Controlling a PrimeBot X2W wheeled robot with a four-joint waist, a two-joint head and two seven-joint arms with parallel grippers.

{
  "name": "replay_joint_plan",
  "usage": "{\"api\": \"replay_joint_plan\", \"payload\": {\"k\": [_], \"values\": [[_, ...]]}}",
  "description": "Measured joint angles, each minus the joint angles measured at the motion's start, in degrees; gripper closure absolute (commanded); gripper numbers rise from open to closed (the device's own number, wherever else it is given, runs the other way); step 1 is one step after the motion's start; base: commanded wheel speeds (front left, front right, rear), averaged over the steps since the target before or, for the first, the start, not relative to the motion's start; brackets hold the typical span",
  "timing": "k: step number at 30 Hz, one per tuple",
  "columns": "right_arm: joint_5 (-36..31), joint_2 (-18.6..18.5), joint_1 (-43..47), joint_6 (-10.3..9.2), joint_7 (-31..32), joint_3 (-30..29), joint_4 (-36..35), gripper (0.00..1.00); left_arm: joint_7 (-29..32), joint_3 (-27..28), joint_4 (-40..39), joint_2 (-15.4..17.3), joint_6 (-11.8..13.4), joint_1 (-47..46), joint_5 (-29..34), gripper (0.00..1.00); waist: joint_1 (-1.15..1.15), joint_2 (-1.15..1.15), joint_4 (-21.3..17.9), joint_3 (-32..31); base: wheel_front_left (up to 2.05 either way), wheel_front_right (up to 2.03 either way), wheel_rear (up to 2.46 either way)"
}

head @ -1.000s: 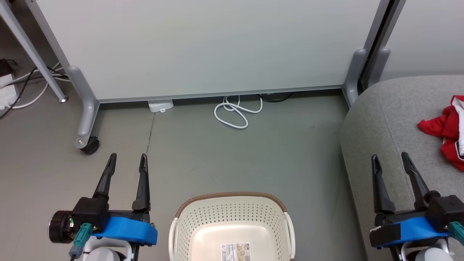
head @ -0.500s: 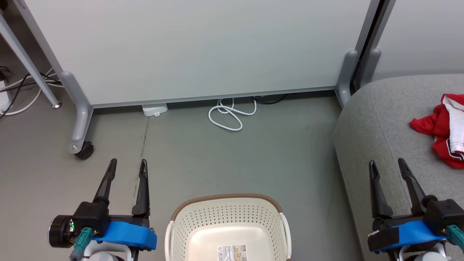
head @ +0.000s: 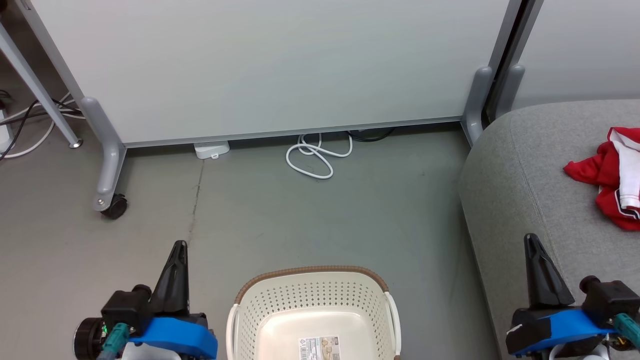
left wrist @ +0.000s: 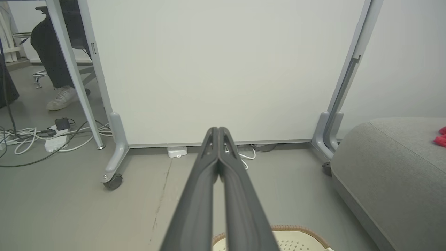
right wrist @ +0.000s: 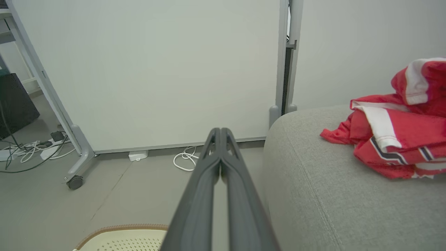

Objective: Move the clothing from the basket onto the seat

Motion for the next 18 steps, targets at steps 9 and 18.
{"api": "replay_joint_plan", "payload": {"k": [9, 18], "values": [[10.48, 0.00, -0.02, 0.00, 2.55, -0.22, 0.35, 1.00, 2.65, 1.18, -0.08, -0.14, -0.04, -0.04, -10.33, 1.00, 0.00, 0.00, -0.18, -0.18, 0.00, 0.00, 0.00], [19.91, 0.00, -0.05, 0.00, 4.52, -0.13, 0.33, 1.00, 4.70, 2.21, -0.51, -0.31, -0.33, -0.13, -19.72, 1.00, 0.00, 0.00, -0.34, -0.36, 0.00, 0.00, 0.00]]}}
